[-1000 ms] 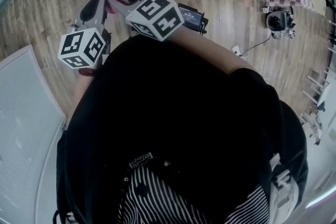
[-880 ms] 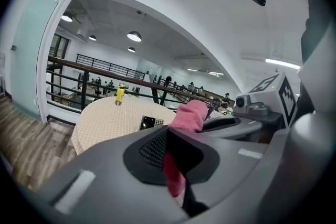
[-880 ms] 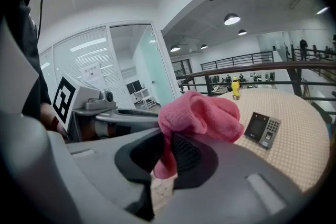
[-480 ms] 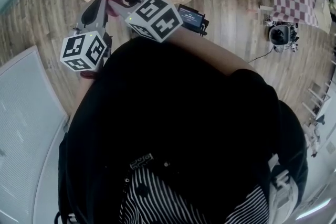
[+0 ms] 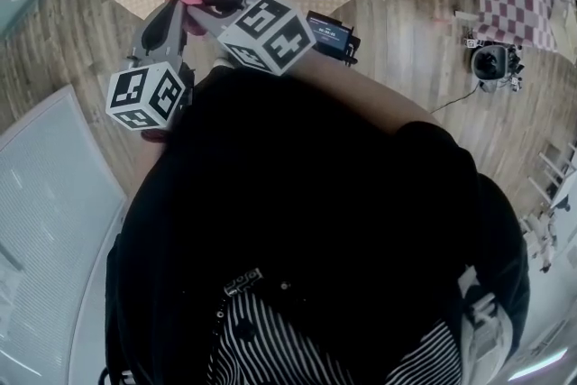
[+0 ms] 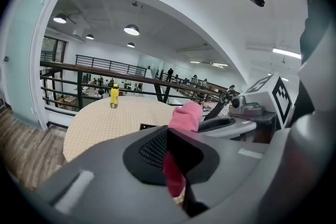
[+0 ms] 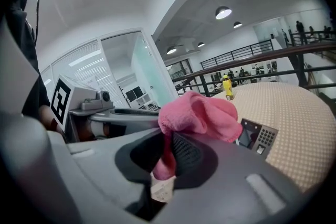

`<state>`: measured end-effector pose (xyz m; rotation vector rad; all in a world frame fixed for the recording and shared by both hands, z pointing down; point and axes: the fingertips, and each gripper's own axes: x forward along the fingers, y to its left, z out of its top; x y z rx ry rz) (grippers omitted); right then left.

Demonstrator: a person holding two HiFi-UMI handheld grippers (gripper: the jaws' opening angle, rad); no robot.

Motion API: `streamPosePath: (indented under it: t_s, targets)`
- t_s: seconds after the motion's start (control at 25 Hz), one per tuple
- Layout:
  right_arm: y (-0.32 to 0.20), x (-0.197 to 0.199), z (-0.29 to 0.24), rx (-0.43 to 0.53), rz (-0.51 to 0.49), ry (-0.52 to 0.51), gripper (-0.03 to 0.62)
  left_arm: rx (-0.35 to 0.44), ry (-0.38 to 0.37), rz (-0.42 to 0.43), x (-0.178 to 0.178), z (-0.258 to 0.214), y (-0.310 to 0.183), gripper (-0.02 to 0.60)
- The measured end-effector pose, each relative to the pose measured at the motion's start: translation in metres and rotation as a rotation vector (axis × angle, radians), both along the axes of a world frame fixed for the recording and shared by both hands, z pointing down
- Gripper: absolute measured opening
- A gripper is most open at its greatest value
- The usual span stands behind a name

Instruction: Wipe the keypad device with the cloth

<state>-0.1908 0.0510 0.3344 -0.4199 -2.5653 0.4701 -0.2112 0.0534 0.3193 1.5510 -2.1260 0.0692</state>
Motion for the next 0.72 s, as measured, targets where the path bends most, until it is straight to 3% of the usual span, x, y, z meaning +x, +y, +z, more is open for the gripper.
streamPosePath:
  t_s: [0.32,0.56,0.72]
  targets:
    - [-0.025,-0.016,0.004,0.020,0.086,0.022,0.046,0.017,0.036,0.098,-0.019,0.005,-0.030,-0.002]
    - [-0.069,-0.033,-0.007,0.072,0.338,0.017,0.046,0.080,0.019,0.361,-0.035,-0.008,-0.080,-0.002]
    - [-0.075,-0.046,-0.009,0.088,0.443,0.030,0.046,0.089,0.025,0.481,-0.046,-0.009,-0.090,-0.002]
